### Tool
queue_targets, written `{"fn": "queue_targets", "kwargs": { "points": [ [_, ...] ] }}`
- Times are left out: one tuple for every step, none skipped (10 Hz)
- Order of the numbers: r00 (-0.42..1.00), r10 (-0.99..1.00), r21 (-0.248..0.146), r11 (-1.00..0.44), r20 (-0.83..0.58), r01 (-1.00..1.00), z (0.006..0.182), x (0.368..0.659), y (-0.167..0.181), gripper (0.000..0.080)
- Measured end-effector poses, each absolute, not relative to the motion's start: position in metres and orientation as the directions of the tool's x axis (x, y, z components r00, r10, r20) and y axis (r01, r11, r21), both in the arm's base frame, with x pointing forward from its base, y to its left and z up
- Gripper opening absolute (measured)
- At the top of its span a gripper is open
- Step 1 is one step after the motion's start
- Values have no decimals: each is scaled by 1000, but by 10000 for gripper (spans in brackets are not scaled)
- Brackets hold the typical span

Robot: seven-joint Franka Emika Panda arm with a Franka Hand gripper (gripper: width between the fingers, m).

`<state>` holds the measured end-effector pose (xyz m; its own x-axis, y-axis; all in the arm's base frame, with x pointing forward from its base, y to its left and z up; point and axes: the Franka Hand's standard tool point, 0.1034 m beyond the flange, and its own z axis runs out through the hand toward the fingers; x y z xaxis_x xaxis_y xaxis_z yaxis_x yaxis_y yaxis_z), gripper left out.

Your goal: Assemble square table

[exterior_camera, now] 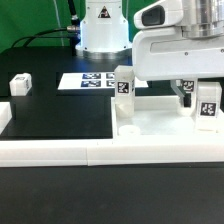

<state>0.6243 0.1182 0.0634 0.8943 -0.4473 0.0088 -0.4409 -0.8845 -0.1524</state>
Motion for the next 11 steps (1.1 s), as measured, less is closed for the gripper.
{"fn": "queue_targets", "kwargs": {
  "points": [
    [857,-516,-152,-847,-3,-510,63,624,118,284],
    [832,-555,-152,-821,-10,-550,63,624,118,287],
    [770,-638,-150,-759,-26,-634,63,624,118,287],
    [665,-746,-145,-654,-44,-743,63,625,118,287],
    [551,-832,-141,-539,-63,-830,65,626,118,287],
    [315,-944,-126,-302,-103,-945,64,627,117,287],
    [25,-988,-99,-10,-152,-995,63,628,119,287],
    [-137,-973,-83,154,-185,-985,64,629,121,287],
    [-280,-935,-89,305,-218,-948,62,630,121,287],
    [-450,-858,-72,480,-249,-874,62,631,122,287],
    [-493,-833,-57,521,-251,-851,61,630,123,287]
  ]
}}
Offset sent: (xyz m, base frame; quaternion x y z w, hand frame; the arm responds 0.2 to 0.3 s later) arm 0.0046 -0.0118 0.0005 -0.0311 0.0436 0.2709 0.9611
